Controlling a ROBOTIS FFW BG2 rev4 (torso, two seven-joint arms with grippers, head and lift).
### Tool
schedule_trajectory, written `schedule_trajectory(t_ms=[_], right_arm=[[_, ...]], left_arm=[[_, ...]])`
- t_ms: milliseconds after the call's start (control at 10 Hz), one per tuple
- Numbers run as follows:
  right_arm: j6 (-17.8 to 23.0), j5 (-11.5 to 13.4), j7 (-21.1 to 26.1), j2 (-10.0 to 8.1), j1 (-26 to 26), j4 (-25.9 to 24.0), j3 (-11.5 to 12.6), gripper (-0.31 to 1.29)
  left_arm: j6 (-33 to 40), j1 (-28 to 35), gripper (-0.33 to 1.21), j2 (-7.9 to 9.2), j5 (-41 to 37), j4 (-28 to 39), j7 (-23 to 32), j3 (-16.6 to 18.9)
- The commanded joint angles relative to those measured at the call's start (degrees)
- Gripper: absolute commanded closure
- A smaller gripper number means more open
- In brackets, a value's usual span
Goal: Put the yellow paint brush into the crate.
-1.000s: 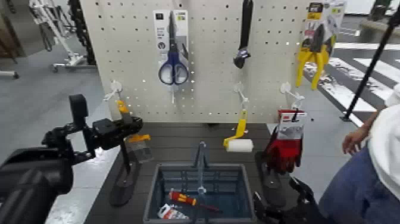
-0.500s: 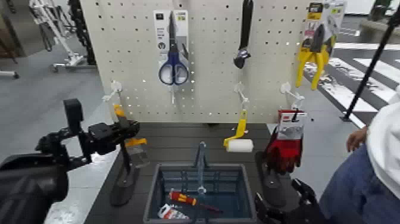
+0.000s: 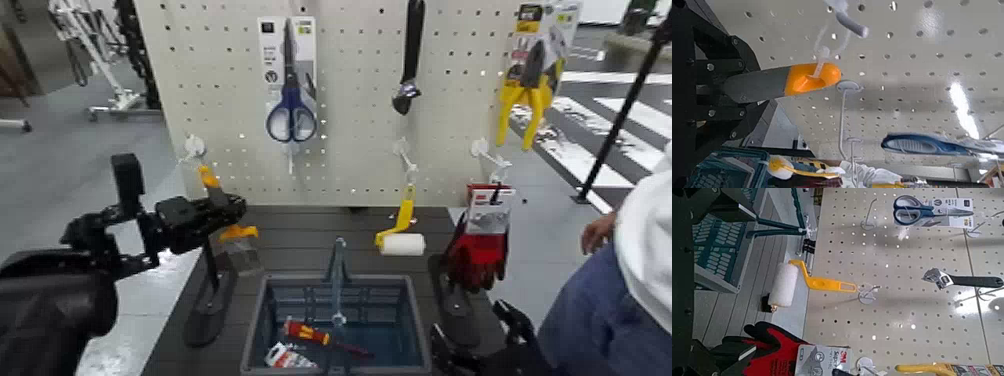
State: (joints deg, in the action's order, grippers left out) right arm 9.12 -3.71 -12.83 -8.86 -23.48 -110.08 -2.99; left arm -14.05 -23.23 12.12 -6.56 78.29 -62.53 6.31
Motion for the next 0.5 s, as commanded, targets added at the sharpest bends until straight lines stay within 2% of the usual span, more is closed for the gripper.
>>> schedule_trajectory(t_ms=[100,300,500], right_arm=[[-0.1,0.2,0.0,0.24,-0.3,-0.3,0.4,0.14],[-0.2,0.4,0.0,0.33,-0.5,-0.5,0.4,0.14],[-0.2,0.5,-0.1,0.51,-0.8,-0.8,0.7,0.14]], left_arm=[[-4.9,3.1,1.04,-0.7,1.6,10.2,-1.5,2.1],[-8.9,6.5,1.04,-2.01,2.2,18.8,-2.9,5.4],[-12.2,8.3,1.04,-2.63,2.2,26.8,-3.7,6.5]])
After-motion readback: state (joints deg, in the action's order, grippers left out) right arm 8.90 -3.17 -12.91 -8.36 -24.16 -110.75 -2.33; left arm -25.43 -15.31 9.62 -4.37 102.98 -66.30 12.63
